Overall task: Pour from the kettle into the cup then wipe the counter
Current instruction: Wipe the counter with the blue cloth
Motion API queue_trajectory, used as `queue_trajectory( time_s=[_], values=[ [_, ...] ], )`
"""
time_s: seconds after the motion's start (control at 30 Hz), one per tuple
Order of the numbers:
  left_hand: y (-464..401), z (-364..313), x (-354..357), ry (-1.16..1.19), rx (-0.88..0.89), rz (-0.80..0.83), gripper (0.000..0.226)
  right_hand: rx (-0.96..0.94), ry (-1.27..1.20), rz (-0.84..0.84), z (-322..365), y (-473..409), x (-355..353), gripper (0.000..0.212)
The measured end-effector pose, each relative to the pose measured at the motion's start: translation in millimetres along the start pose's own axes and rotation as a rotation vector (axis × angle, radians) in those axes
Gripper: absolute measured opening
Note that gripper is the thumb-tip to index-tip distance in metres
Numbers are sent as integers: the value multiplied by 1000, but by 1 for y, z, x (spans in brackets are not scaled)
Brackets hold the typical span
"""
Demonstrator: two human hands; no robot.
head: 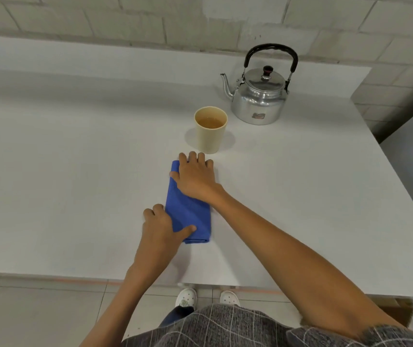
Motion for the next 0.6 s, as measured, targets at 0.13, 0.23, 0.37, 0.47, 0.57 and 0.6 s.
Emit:
queue_trajectory(
  time_s=[0.13,0.23,0.37,0.47,0.57,0.6],
  values=[
    [-7,-2,5,12,-91,103,44,1,66,137,-1,-15,-3,49],
    [-12,-1,8,39,-141,198,28,38,-14,339,-1,-26,-7,25],
    [-16,13,-3,113,-190,221,27,-67,-146,468,13,-38,-17,28],
    [-22,33,-25,61,-212,142,28,-94,-280,462,29,-46,-19,40],
    [-30,51,-47,4,-231,65,30,-91,-382,394,47,-54,-14,36],
    [-32,55,-53,-9,-235,48,31,-88,-416,384,54,-56,-11,33]
  ],
)
Point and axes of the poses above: each hand's wrist, its own y-axis away from the middle knuckle, its own x-axis out of the palm, z = x × y, the point moved 5 cm from there along -y, towards the middle knuckle, and after that the axes turned 14 degrees about -z, right-handed, at the moved point
